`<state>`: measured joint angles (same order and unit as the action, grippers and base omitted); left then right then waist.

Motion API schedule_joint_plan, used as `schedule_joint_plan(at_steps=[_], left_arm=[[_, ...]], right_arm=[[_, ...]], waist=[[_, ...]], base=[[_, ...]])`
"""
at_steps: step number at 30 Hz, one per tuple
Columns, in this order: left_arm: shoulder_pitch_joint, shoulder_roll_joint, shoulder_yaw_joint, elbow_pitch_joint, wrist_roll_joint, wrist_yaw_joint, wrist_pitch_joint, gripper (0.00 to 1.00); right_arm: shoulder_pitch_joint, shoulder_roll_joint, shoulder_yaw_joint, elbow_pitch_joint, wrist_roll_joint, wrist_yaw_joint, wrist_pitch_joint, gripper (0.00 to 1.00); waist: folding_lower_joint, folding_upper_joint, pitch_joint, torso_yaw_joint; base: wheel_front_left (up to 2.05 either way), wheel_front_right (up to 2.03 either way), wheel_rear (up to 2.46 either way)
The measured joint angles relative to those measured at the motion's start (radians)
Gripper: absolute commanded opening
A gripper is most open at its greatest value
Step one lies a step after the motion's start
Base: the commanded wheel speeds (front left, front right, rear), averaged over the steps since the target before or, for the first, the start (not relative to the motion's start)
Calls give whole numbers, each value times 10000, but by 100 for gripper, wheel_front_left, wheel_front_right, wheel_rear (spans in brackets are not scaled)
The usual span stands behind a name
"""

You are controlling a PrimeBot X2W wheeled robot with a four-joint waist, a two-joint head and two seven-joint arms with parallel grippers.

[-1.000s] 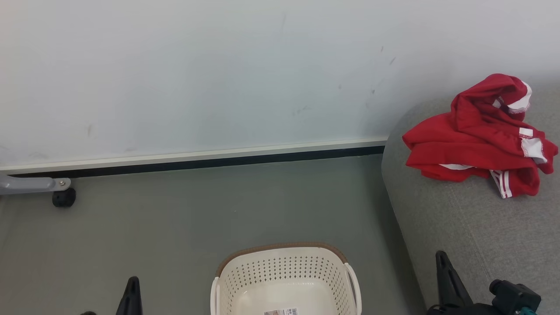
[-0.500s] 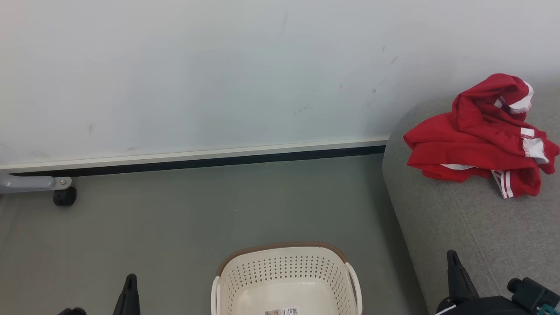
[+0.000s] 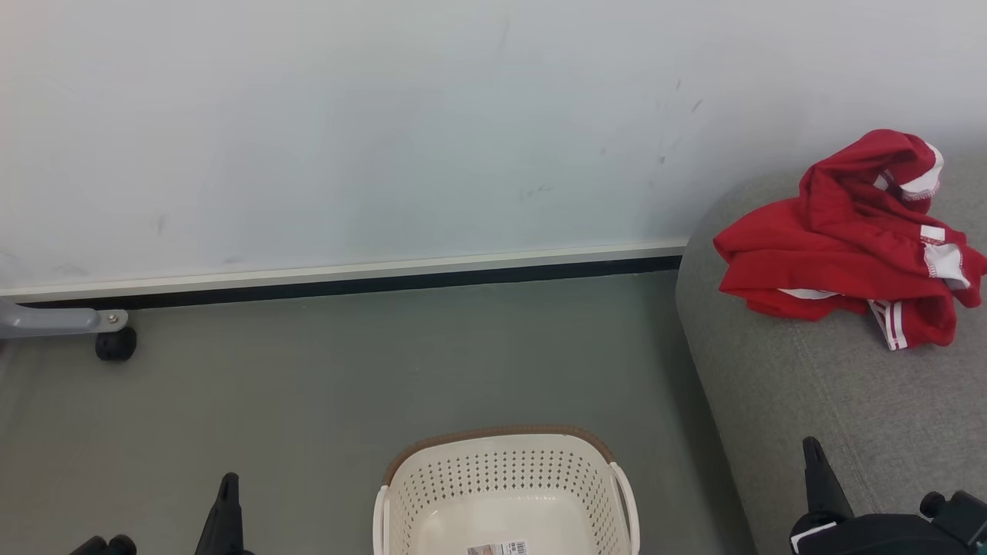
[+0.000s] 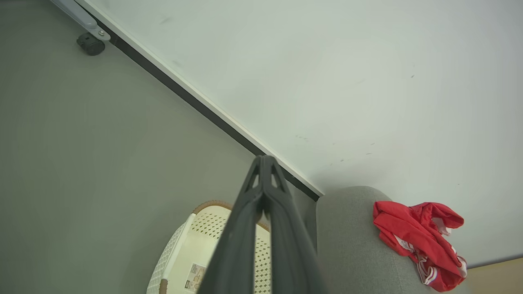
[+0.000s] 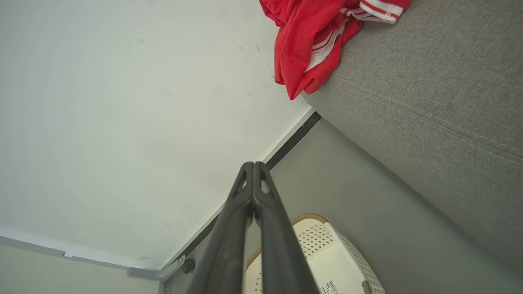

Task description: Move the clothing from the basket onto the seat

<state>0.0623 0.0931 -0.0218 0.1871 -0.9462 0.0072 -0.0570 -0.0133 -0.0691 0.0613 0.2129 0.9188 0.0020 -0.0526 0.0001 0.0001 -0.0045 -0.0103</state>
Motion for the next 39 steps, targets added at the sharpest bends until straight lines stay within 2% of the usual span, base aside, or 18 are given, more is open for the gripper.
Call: schedule_joint_plan(at_steps=[39], left_arm=[[-1069, -374, 874, 855, -5060, -1049, 1356, 0]], right_arm=[[-602, 198, -1530, 658, 5348, 943, 1317, 0]], waist=[[0, 0, 50, 82]], base=[[0, 0, 0]])
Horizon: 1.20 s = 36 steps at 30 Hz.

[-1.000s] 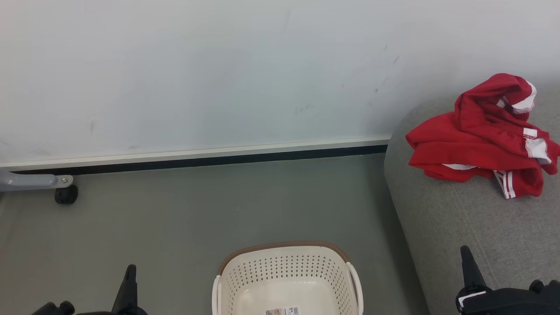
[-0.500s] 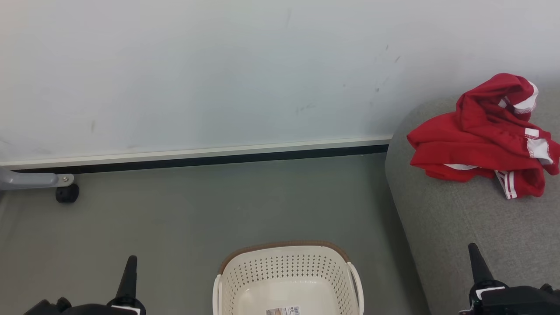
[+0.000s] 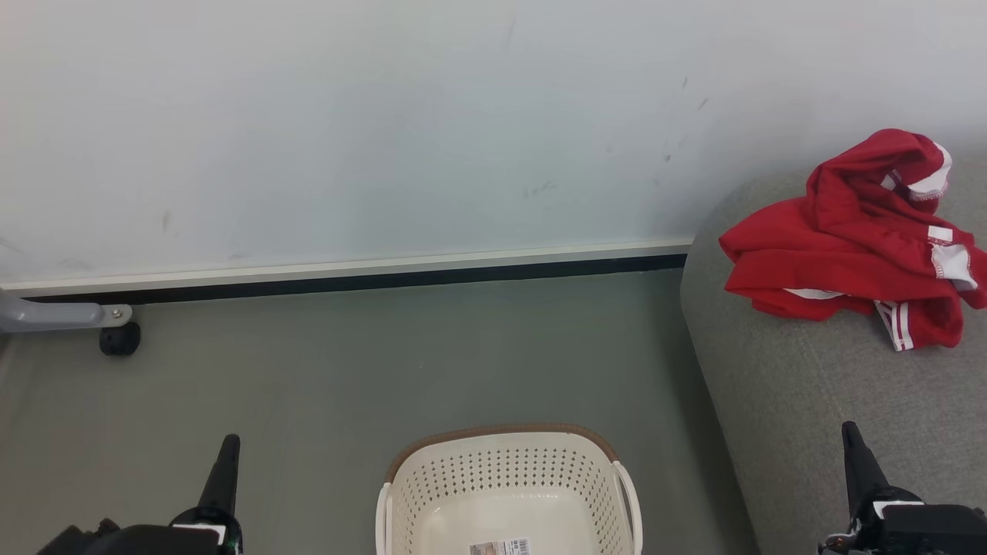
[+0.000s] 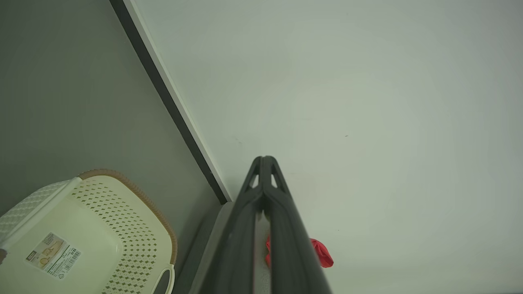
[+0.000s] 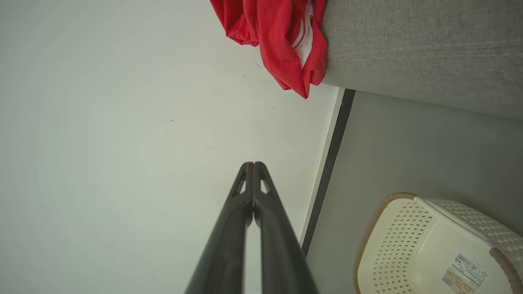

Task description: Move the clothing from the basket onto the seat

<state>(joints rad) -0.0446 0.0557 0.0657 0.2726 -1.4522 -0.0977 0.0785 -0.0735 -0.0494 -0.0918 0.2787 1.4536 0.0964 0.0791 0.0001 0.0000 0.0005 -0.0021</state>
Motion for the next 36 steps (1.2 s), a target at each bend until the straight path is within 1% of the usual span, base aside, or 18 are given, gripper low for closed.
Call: schedule_joint_plan(at_steps=[2, 6, 9, 11, 36], left_arm=[[-63, -21, 50, 58, -303, -8, 81, 0], [-184, -73, 190, 130, -968, -171, 211, 0], [-273, -125, 236, 203, -1294, -184, 330, 0], [-352, -132, 245, 203, -1448, -259, 353, 0], [-355, -142, 249, 226, -1482, -257, 353, 0]], right_arm=[[-5, 12, -71, 38, 242, 23, 61, 0], [-14, 29, -278, 155, 917, 134, 217, 0], [-72, 44, -385, 194, 1361, 215, 297, 0], [-144, 46, -414, 203, 1421, 232, 343, 0], [-193, 52, -416, 205, 1421, 240, 343, 0]], waist=[[0, 0, 2, 4], [0, 0, 9, 15], [0, 0, 12, 21], [0, 0, 13, 21], [-1, 0, 12, 21]], base=[[0, 0, 0], [0, 0, 0], [0, 0, 0], [0, 0, 0], [0, 0, 0]])
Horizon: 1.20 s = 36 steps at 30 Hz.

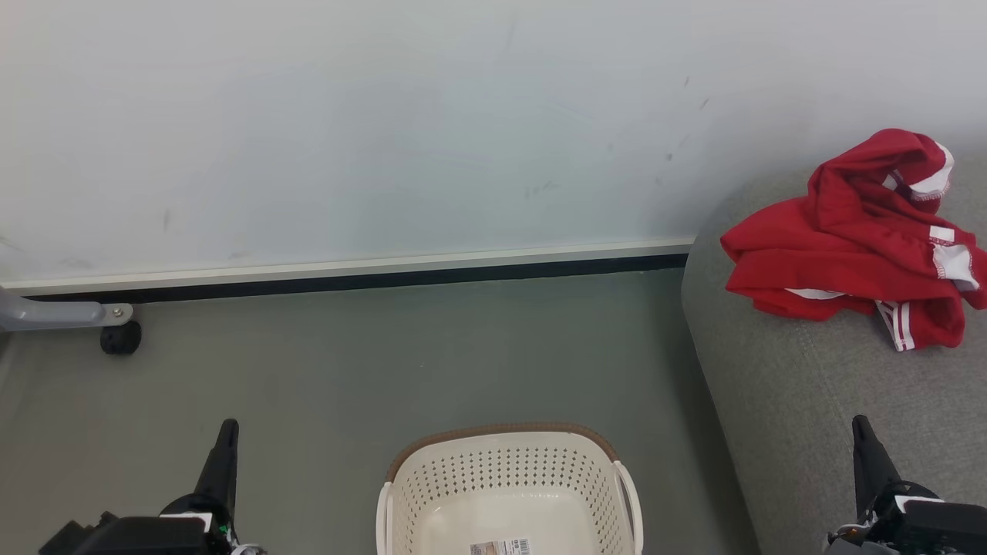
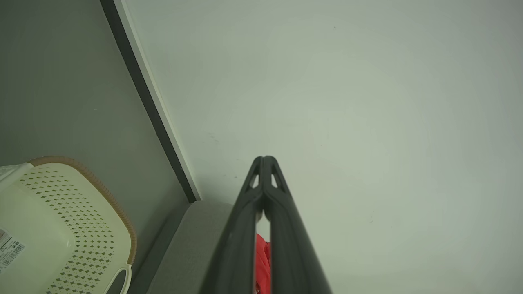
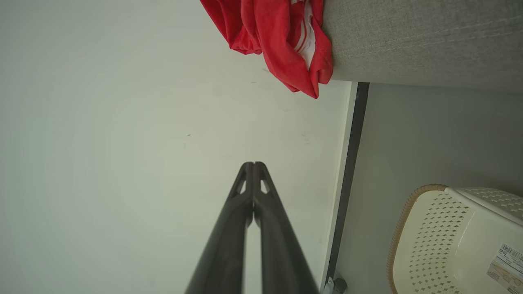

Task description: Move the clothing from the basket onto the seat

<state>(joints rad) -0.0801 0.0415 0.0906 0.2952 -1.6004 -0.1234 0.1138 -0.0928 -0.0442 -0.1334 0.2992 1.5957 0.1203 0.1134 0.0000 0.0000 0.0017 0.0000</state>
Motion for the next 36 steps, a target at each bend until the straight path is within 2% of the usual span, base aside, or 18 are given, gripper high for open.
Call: schedule_joint_plan(at_steps=[36], left_arm=[[0, 0, 0, 8, 0, 0, 0, 0]], right_arm=[[0, 2, 2, -2, 2, 0, 0, 0]], waist=[[0, 0, 0, 0]], base=[[0, 0, 0]])
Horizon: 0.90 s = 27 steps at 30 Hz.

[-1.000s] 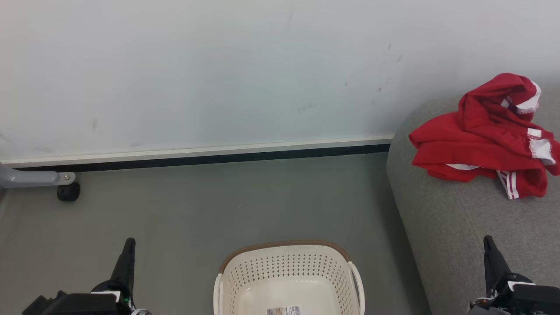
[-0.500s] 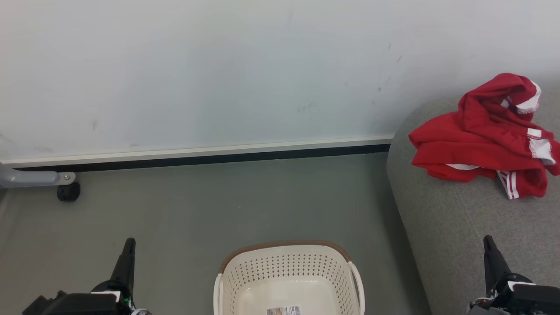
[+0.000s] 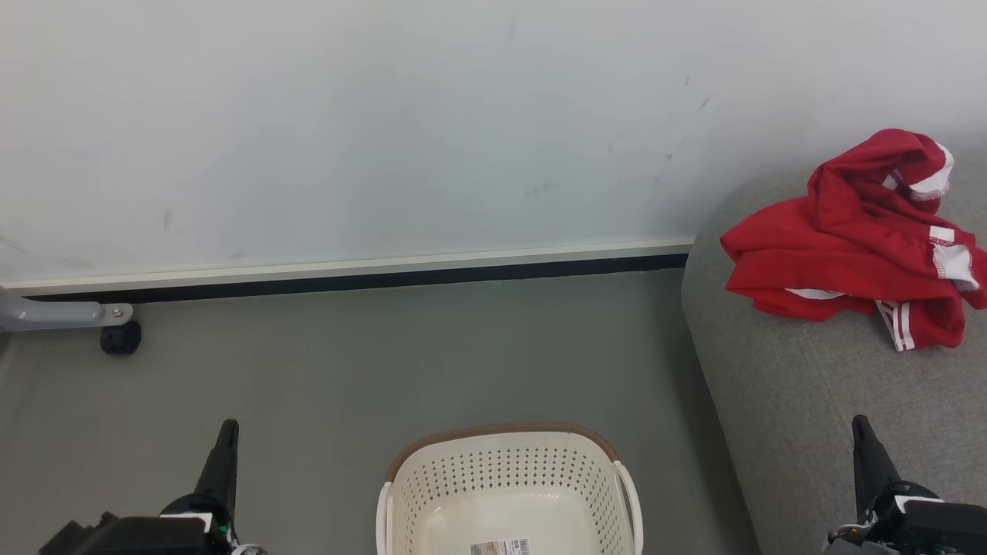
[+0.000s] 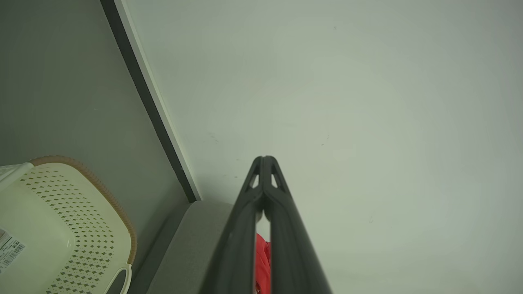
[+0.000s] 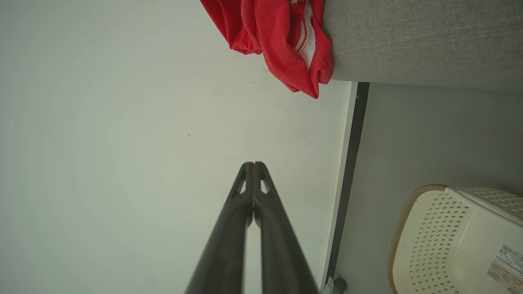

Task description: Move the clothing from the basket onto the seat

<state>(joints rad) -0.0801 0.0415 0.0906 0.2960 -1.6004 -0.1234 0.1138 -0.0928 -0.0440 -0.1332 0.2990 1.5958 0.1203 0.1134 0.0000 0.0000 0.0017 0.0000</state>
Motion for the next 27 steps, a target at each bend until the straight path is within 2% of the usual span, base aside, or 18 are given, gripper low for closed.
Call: schedule_joint_plan(at_steps=[27], left_arm=[[0, 0, 0, 2, -2, -2, 0, 0]], right_arm=[[0, 0, 0, -4, 0, 0, 0, 0]], waist=[[0, 0, 1, 0]], base=[[0, 0, 0]])
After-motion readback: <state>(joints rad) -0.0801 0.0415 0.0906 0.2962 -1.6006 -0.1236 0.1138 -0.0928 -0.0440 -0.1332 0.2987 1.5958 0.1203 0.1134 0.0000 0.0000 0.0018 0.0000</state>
